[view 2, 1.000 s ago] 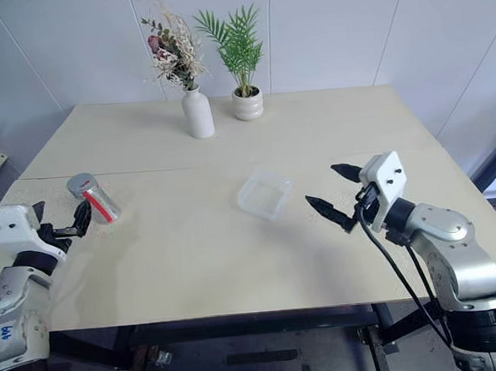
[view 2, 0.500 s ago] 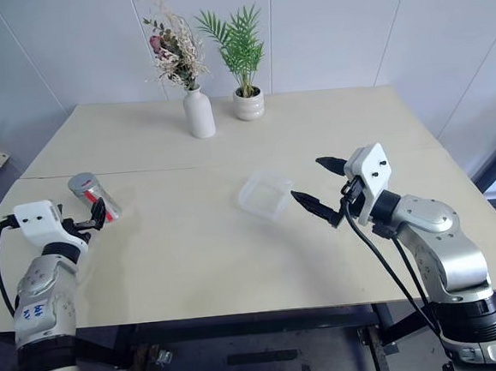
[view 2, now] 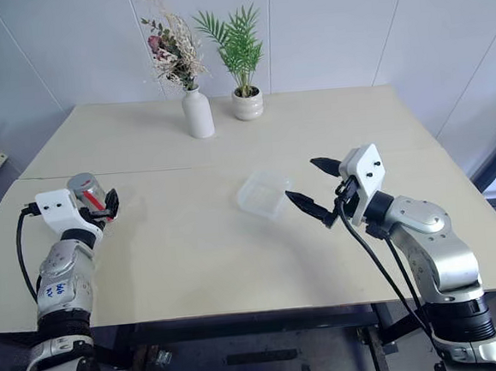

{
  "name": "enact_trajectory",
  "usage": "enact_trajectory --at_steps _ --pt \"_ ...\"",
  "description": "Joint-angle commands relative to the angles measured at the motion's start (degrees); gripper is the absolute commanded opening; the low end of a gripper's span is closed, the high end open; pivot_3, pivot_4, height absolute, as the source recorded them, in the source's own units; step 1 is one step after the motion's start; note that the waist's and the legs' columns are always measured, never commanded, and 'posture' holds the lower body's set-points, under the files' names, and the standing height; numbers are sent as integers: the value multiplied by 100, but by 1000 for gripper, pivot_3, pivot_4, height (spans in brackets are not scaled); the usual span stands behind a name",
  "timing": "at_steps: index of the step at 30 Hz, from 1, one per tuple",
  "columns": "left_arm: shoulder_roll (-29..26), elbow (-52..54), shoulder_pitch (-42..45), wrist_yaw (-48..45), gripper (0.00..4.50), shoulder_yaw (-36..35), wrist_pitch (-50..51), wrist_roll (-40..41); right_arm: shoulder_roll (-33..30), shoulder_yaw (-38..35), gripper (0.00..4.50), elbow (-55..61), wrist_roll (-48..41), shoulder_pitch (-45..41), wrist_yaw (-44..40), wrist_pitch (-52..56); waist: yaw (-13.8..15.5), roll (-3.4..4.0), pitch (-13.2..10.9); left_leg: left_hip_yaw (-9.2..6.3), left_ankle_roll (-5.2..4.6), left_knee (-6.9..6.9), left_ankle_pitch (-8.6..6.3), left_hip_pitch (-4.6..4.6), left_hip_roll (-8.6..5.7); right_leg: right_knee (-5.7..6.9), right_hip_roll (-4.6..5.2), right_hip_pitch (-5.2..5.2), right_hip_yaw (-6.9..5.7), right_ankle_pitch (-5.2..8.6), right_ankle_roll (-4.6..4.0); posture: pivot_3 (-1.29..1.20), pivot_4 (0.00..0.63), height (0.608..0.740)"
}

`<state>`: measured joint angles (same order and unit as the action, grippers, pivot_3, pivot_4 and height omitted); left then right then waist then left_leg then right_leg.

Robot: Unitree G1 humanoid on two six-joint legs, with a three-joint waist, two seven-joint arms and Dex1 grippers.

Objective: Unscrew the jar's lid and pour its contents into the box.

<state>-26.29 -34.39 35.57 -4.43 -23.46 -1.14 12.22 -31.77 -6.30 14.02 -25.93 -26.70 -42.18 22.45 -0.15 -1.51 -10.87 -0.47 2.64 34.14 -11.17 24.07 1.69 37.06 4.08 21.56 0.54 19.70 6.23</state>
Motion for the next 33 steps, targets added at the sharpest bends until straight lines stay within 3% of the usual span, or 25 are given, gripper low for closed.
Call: enact_trajectory --at_steps 1,13,25,33 --pt "-196 -203 216 15 4476 -9 -308 -83 29 -30 4500 134 -80 -107 -16 -89 -4 0 0 0 0 0 0 0 0 0 0 0 0 0 0 0 150 740" --pt "-297 -938 526 6 4476 110 -730 -189 -73 -376 4500 -5 -655 0 -417 -13 5 0 0 0 0 0 0 0 0 1 0 0 -2 0 1 0 150 740" --pt "-299 -1426 785 14 4476 191 -968 -170 -208 -374 4500 -4 -598 -32 -426 -18 -1 0 0 0 1 2 0 0 0 2 -2 1 -2 -1 2 0 150 740" --pt "-301 -1390 704 -17 2141 126 -1040 -83 -259 -390 4500 101 -620 -10 -312 41 1 0 0 1 1 2 0 0 0 3 -2 1 -2 -1 3 0 150 740"
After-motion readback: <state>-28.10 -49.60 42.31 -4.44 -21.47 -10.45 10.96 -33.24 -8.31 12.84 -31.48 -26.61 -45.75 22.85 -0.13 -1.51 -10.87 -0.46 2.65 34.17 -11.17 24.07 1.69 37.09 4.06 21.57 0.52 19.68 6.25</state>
